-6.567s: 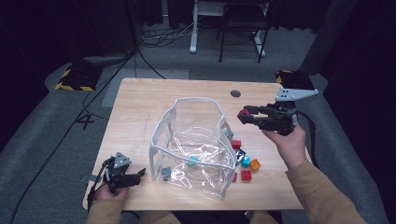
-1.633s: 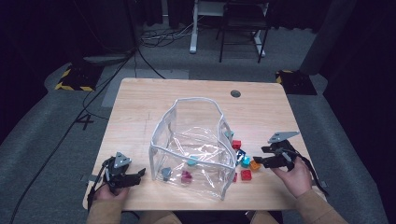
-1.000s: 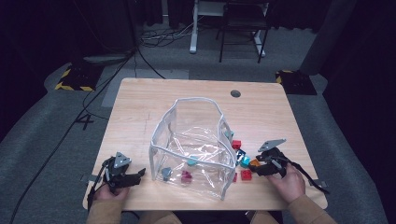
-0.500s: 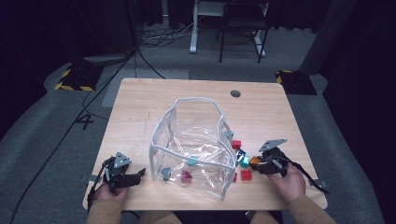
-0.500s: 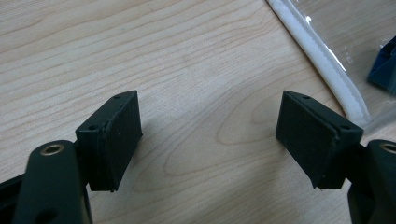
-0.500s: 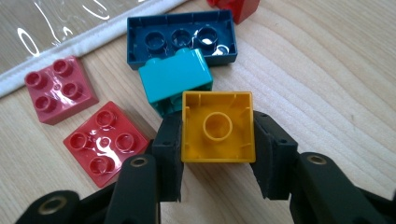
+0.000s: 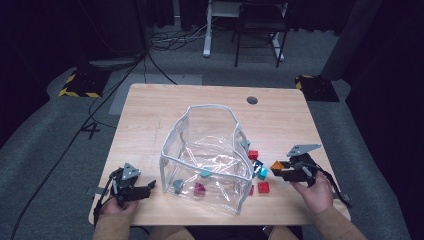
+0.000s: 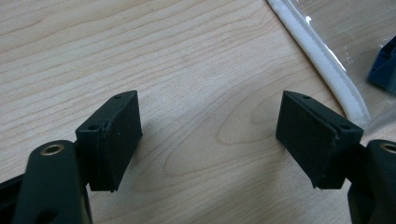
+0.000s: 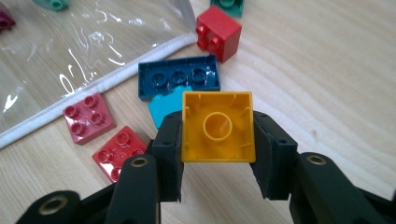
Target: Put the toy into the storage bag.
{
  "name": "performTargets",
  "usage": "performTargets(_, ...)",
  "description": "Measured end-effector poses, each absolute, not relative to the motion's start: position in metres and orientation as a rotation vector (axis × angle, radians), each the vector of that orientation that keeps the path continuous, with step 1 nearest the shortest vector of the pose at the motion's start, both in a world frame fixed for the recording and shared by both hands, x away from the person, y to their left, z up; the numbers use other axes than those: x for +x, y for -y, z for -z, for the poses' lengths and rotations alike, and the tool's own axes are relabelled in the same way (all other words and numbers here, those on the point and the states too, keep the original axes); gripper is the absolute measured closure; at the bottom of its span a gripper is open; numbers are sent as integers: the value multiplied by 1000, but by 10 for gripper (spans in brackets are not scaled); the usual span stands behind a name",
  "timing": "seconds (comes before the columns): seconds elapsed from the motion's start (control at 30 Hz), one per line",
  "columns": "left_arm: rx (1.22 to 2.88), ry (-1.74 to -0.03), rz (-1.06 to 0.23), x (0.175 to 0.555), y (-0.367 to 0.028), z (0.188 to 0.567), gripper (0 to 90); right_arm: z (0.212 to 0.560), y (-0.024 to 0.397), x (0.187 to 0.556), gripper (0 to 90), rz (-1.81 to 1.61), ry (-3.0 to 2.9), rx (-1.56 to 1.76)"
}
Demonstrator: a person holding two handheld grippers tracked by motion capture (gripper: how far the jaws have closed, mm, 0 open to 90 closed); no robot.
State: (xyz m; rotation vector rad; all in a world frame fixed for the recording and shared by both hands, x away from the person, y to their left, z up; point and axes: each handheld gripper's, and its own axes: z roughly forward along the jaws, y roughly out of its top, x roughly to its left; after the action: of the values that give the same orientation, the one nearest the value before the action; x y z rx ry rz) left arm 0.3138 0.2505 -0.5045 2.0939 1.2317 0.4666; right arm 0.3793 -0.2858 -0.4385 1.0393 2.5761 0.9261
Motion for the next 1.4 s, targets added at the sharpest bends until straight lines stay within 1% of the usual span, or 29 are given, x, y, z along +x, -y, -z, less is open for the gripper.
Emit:
performTargets(0.5, 2091, -1233, -466, 314, -250, 505, 227, 374, 285, 377, 587, -1128, -2473, 943)
performTargets(0.93, 2088, -1234, -466, 314, -250, 505, 227, 334, 284, 379, 587, -1247, -2404, 906)
performTargets(1.4, 2094, -1230, -463, 315, -250, 505, 213, 297, 253, 385, 587, -1297, -2429, 769)
